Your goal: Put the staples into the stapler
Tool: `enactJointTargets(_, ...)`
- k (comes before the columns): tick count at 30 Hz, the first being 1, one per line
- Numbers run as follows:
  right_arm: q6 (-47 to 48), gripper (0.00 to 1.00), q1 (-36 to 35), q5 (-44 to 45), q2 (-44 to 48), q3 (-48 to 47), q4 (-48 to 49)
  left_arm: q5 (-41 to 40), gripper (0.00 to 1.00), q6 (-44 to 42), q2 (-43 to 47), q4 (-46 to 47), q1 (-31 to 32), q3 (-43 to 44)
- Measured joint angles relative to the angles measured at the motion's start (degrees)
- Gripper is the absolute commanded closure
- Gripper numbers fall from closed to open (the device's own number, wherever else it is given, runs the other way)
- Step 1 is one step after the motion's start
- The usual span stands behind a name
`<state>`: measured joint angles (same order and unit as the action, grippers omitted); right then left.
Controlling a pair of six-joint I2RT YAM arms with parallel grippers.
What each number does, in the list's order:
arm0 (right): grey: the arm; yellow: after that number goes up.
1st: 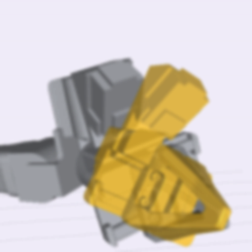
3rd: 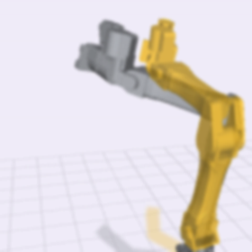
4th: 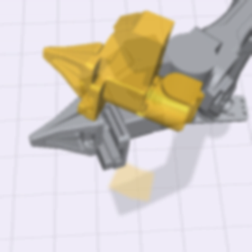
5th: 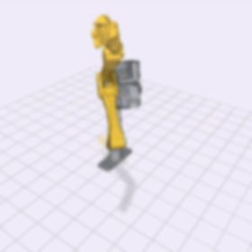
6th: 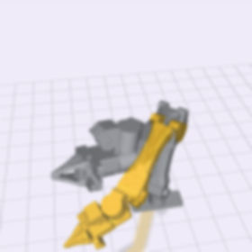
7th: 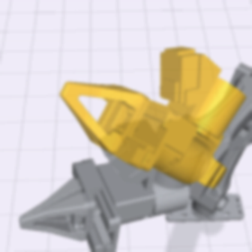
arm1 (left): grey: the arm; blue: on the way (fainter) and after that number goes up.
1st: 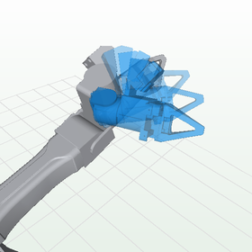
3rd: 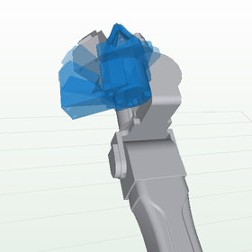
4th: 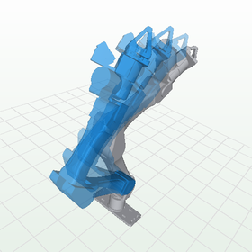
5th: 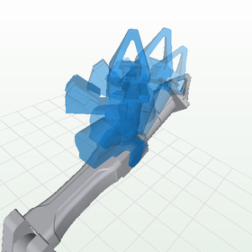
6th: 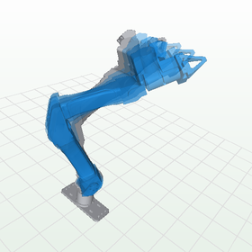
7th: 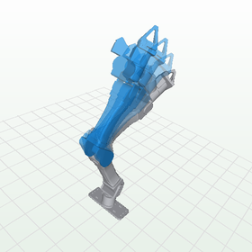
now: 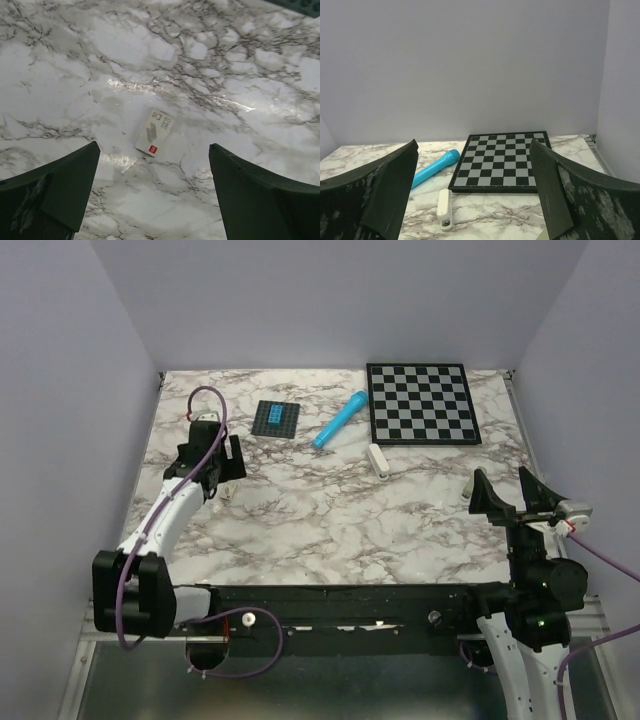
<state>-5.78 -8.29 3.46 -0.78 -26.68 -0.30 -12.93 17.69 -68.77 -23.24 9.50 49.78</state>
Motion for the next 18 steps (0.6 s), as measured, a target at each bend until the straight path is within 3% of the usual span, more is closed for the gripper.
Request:
enactJointTargets(5, -0.17, 0.0, -0.11, -0.13, 0.02, 0.2, 0.0, 3.89, 0.02, -2.05, -9.27, -0.92, -7.41, 2.01)
enactJointTargets(15, -0.2, 0.0, -0.66, -0.15, 0.04, 0.33, 0.02, 7.82, 0.11, -6.58, -21.59, -3.02, -7.5, 9.57)
enactJointTargets(18, -0.22, 0.0, -0.66, -0.15, 0.04, 0.52, 0.0, 8.55, 0.19, -7.21, -24.9, -3.65, -7.5, 10.36)
